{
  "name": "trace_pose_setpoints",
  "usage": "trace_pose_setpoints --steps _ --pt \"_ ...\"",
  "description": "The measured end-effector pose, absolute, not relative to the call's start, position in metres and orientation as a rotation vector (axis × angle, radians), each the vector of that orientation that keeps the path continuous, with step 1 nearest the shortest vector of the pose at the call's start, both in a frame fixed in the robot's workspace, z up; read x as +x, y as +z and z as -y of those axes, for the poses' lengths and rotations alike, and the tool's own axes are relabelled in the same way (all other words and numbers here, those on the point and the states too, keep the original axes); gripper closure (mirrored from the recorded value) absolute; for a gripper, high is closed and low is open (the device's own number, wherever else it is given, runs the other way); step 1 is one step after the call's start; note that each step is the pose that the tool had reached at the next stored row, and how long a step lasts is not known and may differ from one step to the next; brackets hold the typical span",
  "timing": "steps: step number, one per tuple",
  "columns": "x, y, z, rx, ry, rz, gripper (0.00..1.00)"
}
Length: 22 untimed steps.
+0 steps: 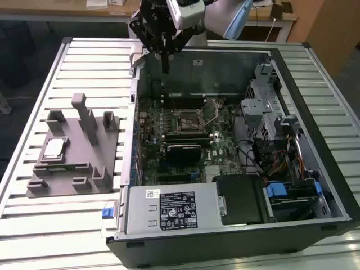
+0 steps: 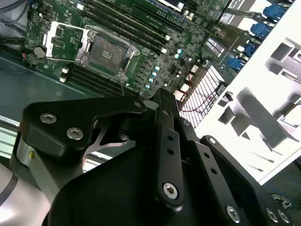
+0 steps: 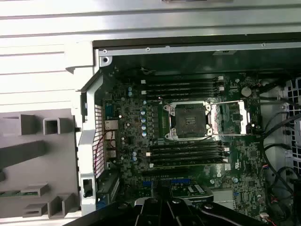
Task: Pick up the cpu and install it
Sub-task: 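Reach for the cpu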
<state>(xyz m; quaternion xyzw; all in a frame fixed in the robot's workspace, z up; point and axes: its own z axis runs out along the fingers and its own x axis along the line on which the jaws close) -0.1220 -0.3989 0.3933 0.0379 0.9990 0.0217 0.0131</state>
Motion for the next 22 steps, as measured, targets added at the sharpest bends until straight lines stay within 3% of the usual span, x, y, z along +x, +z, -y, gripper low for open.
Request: trace_pose_setpoints --steps 22 --pt "-0.1320 0.3932 0.3989 0.118 0.068 -3.112 0.89"
